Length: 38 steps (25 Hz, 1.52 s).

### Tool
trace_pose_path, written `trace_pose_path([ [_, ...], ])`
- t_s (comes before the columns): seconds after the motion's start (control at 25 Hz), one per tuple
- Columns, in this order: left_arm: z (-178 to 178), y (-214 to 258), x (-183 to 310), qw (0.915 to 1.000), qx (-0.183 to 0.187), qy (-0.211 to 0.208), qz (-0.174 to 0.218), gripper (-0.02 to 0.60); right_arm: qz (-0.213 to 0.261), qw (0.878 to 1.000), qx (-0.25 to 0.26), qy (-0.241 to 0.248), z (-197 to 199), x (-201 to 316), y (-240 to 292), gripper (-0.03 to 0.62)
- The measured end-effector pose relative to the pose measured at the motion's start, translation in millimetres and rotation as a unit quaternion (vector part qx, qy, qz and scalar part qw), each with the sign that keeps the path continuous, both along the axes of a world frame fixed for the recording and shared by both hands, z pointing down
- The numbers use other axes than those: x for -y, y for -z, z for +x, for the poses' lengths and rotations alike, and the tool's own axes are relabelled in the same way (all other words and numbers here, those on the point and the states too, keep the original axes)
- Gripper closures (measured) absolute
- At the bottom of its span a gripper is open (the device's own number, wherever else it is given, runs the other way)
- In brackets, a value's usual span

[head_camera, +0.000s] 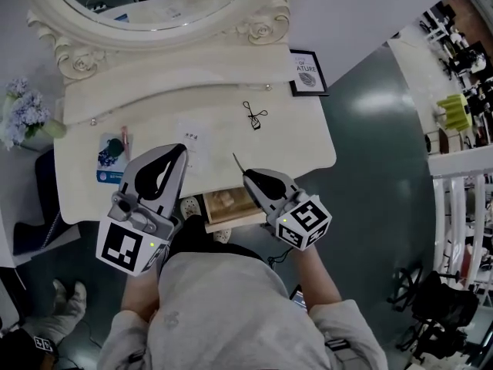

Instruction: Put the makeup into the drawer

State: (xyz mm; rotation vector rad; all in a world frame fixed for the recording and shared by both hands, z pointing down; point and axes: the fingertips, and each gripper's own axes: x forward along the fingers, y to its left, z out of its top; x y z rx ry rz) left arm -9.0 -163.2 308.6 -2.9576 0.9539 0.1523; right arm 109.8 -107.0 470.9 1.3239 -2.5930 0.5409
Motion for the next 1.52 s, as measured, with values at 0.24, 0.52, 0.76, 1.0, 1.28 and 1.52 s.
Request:
trace_pose_path([
  [0.24,-5,2,-14,0.9999,0.002,0.014,0.003,0.57,-0.024,0.997,-0.062,0.05,-1,-23,-32,0.556],
  [0.52,-10,4,-31,0.9995,0.003,0.031,0.005,0.571,-0.062,0.982,-0.136,0.117,-2,-49,-77,0.557],
  [0.76,-17,5,-42,0.9988,0.005,0.049,0.006,0.57,-0.098,0.961,-0.196,0.167,0,-67,-122,0.557],
  [1.0,-24,4,-47,0.9978,0.009,0.065,0.006,0.57,-0.144,0.941,-0.236,0.196,5,-75,-161,0.557],
  [1.28,-30,3,-52,0.9964,0.017,0.083,0.003,0.57,-0.188,0.904,-0.311,0.226,20,-79,-206,0.556],
  [1.52,-34,-1,-53,0.9952,0.024,0.095,-0.001,0.57,-0.208,0.876,-0.358,0.248,25,-75,-235,0.557],
])
